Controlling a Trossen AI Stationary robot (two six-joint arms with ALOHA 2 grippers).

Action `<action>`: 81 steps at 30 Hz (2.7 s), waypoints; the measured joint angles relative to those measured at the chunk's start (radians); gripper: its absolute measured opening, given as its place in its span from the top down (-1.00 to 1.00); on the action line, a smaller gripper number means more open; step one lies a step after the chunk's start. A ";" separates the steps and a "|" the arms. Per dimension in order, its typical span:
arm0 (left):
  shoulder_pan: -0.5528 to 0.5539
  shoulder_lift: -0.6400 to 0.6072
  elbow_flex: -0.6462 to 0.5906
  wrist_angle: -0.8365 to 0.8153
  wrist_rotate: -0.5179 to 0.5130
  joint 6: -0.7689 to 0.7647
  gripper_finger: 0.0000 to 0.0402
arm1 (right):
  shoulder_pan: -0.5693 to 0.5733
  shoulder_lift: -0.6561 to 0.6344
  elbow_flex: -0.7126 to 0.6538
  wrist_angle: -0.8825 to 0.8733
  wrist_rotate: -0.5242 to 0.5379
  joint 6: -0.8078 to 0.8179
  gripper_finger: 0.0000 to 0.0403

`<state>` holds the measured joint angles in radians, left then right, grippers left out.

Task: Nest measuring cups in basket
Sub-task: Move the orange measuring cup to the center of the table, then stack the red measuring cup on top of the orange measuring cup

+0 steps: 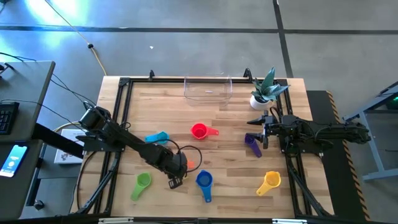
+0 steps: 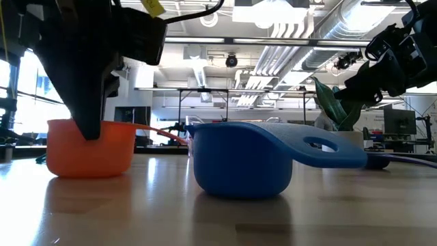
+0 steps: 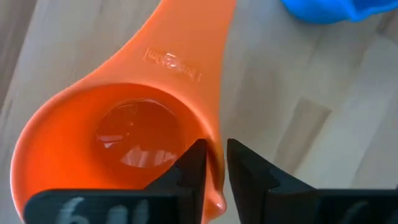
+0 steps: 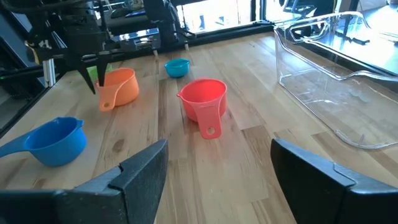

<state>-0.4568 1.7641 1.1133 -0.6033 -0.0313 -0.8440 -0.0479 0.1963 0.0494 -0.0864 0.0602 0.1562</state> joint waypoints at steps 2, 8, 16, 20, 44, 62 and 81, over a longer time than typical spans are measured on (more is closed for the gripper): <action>0.002 0.000 0.000 0.009 0.000 0.000 0.66 | 0.000 0.000 0.000 0.000 0.000 0.000 -0.37; 0.026 -0.001 0.000 0.005 0.039 -0.016 0.54 | 0.000 0.000 0.000 0.000 0.000 0.000 -0.37; 0.059 -0.015 0.000 -0.002 0.126 -0.017 0.52 | 0.000 0.000 0.000 0.000 0.000 0.000 -0.37; 0.060 -0.043 0.001 -0.006 0.127 -0.017 0.54 | 0.000 0.000 0.000 0.000 0.000 0.000 -0.37; 0.125 -0.459 0.001 -0.019 -0.134 -0.097 0.65 | 0.000 0.000 0.000 0.001 0.018 -0.107 -0.37; 0.276 -0.539 0.001 0.042 -0.212 -0.095 0.65 | 0.000 0.000 0.000 0.059 0.036 0.258 -0.37; 0.287 -0.545 0.001 0.049 -0.244 -0.068 0.65 | 0.000 0.000 0.001 0.564 0.358 0.396 -0.37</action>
<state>-0.1696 1.2194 1.1145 -0.5546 -0.2751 -0.9123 -0.0483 0.1963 0.0502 0.4772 0.4180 0.5526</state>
